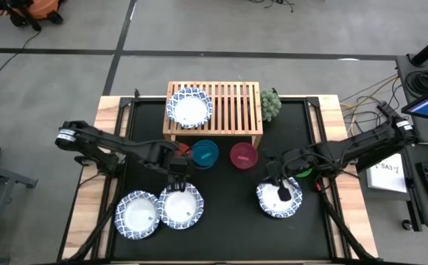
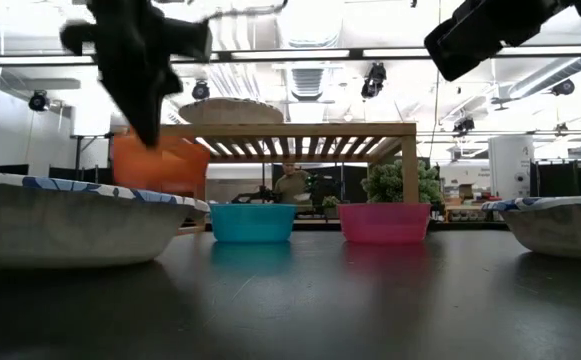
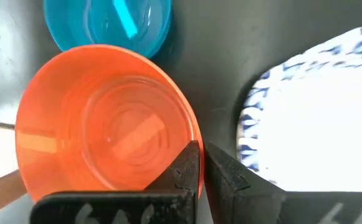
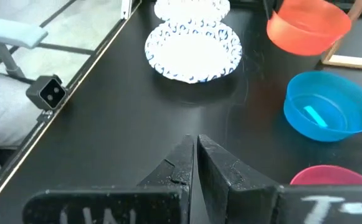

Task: Place and stack bowls onto a shelf
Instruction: Put the orange bowl on the shelf

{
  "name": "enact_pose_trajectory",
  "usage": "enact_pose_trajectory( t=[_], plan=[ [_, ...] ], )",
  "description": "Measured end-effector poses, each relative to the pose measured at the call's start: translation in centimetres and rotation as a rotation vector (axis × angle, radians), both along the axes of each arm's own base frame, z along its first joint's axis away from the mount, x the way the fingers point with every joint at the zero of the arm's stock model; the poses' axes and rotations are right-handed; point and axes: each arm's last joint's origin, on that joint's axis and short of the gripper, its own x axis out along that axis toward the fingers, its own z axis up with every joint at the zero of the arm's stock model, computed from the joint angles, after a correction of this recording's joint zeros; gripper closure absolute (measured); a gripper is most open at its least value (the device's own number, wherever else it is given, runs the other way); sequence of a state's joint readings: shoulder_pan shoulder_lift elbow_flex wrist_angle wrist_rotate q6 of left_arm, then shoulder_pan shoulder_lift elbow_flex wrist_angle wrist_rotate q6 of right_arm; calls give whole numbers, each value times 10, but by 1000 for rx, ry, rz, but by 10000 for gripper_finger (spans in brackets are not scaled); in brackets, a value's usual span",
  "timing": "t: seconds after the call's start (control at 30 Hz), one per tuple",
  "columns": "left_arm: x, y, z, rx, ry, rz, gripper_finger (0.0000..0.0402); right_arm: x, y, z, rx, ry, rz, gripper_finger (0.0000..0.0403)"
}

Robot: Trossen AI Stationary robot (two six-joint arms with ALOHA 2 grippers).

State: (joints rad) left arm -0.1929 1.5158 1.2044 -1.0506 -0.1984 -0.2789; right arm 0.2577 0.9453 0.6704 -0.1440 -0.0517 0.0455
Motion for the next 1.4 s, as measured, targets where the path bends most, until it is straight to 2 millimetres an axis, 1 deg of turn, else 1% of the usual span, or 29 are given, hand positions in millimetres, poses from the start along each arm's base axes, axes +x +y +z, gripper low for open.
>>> enact_pose_trajectory(
  t=[0.1, 0.2, 0.3, 0.4, 0.5, 0.6, 0.7, 0.8, 0.93, 1.07, 1.17, 1.23, 1.4],
  plan=[
    [5, -9, 26, -13, -61, -30, 401, -3, -1, 2, 0, -6, 0, 390],
    [12, -19, 55, -40, -177, -91, 401, -7, -2, 4, 0, -5, 5, 390],
    [21, -29, 84, -51, -334, -209, 401, -13, -1, 6, -1, 7, 19, 390],
    [31, -34, 107, -2, -497, -360, 401, -19, 1, 10, 3, -5, 37, 390],
    [43, -29, 122, 113, -651, -459, 402, -25, 4, 14, 4, -29, 63, 390],
    [55, -14, 129, 244, -767, -489, 402, -32, 8, 19, 4, -58, 101, 390],
    [69, 8, 131, 332, -823, -469, 402, -39, 13, 22, -1, -84, 140, 390],
    [84, 39, 127, 388, -848, -389, 402, -43, 16, 25, -7, -112, 167, 390],
    [103, 80, 109, 427, -820, -279, 402, -46, 17, 26, -13, -126, 184, 390],
    [115, 111, 84, 420, -743, -197, 401, -46, 17, 25, -17, -123, 181, 390],
    [121, 126, 70, 411, -701, -155, 401, -46, 17, 24, -20, -120, 182, 390],
    [123, 132, 64, 411, -680, -143, 401, -46, 17, 24, -23, -122, 184, 390],
    [125, 142, 58, 416, -666, -126, 401, -46, 17, 24, -28, -123, 186, 390]
  ],
)
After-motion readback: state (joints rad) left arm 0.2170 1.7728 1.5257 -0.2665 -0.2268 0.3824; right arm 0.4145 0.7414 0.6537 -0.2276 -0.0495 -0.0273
